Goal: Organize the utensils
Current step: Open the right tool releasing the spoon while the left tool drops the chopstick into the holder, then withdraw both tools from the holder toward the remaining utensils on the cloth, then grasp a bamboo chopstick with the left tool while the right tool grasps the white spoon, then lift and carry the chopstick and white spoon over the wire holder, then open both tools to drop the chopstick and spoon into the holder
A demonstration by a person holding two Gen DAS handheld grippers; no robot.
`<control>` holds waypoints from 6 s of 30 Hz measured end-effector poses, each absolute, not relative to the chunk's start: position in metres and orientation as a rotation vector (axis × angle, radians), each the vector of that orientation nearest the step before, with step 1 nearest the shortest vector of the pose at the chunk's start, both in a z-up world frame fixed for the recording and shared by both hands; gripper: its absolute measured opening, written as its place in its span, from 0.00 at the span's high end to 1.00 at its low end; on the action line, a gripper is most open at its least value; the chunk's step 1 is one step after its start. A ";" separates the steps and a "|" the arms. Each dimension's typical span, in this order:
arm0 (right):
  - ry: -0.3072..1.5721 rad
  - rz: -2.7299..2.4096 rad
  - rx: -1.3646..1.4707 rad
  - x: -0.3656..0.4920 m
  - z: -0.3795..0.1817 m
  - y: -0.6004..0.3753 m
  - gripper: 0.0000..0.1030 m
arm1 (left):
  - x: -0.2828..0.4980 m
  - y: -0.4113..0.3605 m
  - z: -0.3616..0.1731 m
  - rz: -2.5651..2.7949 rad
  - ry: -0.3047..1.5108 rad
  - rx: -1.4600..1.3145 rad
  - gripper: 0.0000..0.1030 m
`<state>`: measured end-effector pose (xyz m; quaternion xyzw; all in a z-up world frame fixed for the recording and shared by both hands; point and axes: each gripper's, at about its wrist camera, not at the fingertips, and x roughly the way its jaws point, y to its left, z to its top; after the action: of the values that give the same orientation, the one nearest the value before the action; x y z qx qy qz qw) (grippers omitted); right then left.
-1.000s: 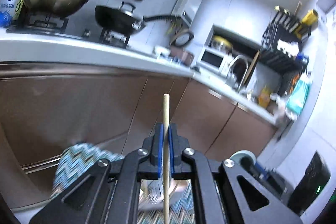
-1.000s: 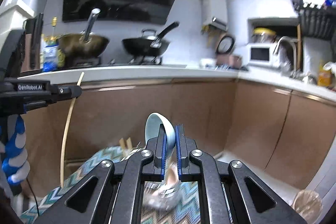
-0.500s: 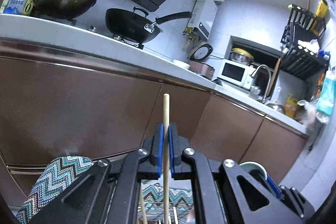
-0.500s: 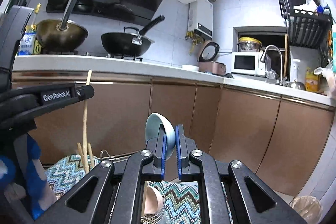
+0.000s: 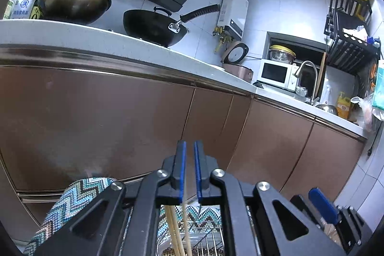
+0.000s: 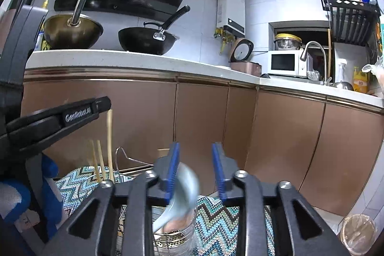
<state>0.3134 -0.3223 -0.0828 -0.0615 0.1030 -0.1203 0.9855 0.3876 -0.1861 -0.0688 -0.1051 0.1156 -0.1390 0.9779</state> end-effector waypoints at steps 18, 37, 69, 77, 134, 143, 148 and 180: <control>0.248 -0.220 -0.135 0.241 -0.052 -0.303 0.67 | 0.300 -0.152 -0.044 -0.187 0.297 -0.070 0.67; 0.378 -0.169 -0.116 0.175 -0.064 -0.269 0.67 | 0.229 -0.095 -0.040 -0.112 0.351 -0.004 0.67; 0.542 -0.096 -0.117 0.164 -0.097 -0.230 0.67 | 0.214 -0.037 -0.076 -0.029 0.471 0.032 0.67; 0.597 -0.073 -0.110 0.178 -0.113 -0.222 0.67 | 0.227 -0.031 -0.096 -0.025 0.530 0.036 0.67; 1.163 0.441 0.149 0.332 -0.235 -0.250 0.71 | 0.393 -0.066 -0.220 -0.511 1.320 0.010 0.78; 1.171 0.505 0.076 0.338 -0.236 -0.244 0.95 | 0.396 -0.076 -0.229 -0.470 1.365 0.041 0.95; 1.099 0.475 0.021 0.321 -0.214 -0.237 0.96 | 0.372 -0.076 -0.211 -0.482 1.266 0.002 0.95; 0.201 -0.186 -0.100 0.336 -0.045 -0.305 0.96 | 0.392 -0.159 -0.011 -0.406 0.313 -0.300 0.95</control>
<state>0.3361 -0.3049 -0.0449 -0.0499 0.1002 -0.0926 0.9894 0.3925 -0.1594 -0.0110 -0.1477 0.1541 -0.2001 0.9562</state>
